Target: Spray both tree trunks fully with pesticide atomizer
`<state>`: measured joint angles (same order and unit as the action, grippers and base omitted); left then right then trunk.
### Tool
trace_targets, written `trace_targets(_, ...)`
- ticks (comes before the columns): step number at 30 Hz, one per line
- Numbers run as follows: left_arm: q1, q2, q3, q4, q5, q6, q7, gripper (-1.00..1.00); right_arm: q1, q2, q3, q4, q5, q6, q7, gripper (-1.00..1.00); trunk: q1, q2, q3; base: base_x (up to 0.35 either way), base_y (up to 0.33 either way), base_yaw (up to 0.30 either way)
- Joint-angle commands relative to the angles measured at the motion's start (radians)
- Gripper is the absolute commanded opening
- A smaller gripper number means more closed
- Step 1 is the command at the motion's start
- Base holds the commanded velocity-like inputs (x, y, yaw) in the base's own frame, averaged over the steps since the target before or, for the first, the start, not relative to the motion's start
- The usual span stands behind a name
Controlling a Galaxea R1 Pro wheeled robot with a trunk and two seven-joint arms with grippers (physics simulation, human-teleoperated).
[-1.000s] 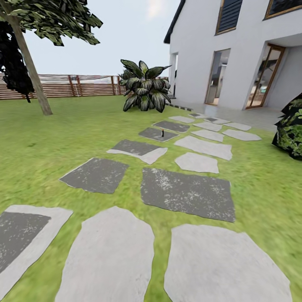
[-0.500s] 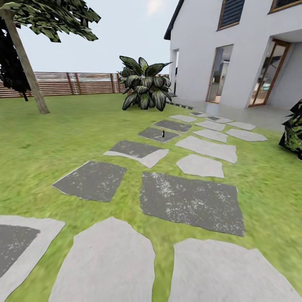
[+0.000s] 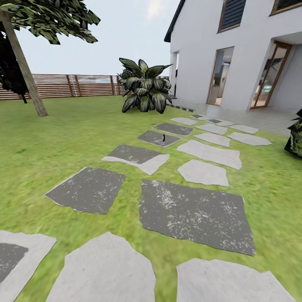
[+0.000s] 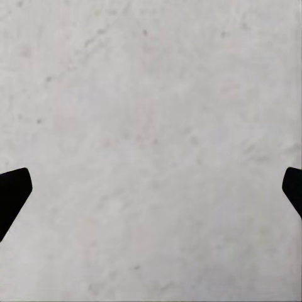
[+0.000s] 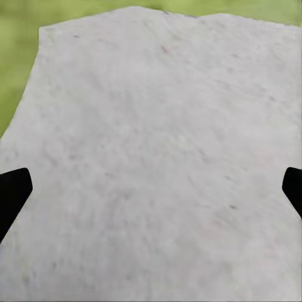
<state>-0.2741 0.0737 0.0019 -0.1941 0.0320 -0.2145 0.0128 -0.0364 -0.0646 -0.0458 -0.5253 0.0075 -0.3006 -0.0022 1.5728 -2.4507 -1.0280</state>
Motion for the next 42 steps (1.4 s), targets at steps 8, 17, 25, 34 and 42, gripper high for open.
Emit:
trace_targets(8,0.000,0.000,0.000,0.001,0.003,-0.003,0.001,1.00,0.000,0.000,-0.002,0.001,0.000,-0.003,-0.001,1.00,0.000,0.000,-0.001,0.339,0.000,-0.079)
trace_targets(17,0.000,0.000,0.000,0.001,0.003,-0.003,0.001,1.00,0.000,0.000,-0.004,0.001,0.001,-0.004,-0.001,1.00,0.000,0.000,-0.001,0.339,0.000,-0.100)
trace_targets(25,0.000,0.000,0.000,0.001,0.003,-0.003,0.001,1.00,0.000,0.000,-0.003,0.001,0.001,-0.004,-0.001,1.00,0.000,0.000,-0.001,0.339,0.000,-0.003)
trace_targets(34,0.000,0.000,0.000,0.001,0.003,-0.002,0.001,1.00,0.000,0.000,-0.002,0.002,0.002,-0.003,-0.001,1.00,0.000,0.000,-0.001,0.339,0.000,0.000)
trace_targets(42,0.000,0.000,0.000,0.001,0.003,-0.003,0.001,1.00,0.000,0.000,-0.002,0.001,0.001,-0.003,-0.001,1.00,0.000,0.000,-0.001,0.339,0.000,0.000)
